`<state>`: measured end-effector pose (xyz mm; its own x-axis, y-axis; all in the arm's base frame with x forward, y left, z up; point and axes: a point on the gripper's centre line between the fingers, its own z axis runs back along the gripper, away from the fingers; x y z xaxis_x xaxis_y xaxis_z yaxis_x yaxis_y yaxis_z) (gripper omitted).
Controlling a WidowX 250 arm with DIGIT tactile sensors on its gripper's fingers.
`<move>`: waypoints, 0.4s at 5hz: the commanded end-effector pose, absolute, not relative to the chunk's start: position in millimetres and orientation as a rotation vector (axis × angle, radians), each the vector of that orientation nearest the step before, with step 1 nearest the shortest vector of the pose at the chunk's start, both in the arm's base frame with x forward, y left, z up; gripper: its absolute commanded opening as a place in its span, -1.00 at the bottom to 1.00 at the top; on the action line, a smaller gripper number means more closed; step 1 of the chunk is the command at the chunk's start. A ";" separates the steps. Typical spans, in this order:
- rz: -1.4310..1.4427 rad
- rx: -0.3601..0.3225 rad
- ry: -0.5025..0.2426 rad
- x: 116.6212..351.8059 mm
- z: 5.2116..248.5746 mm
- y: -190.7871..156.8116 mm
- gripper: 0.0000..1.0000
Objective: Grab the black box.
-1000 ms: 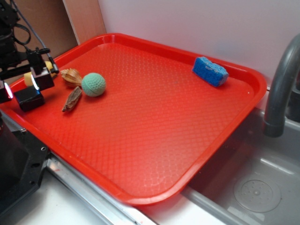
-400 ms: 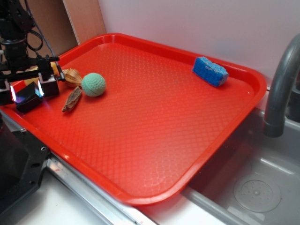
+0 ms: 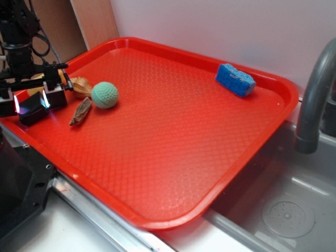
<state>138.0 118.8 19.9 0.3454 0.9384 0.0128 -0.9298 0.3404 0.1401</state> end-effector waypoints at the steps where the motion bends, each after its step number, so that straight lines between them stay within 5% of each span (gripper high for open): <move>1: 0.923 0.118 -0.025 141.2 73.2 103.7 -1.00; 2: 0.741 0.115 -0.104 151.0 122.8 93.3 -1.00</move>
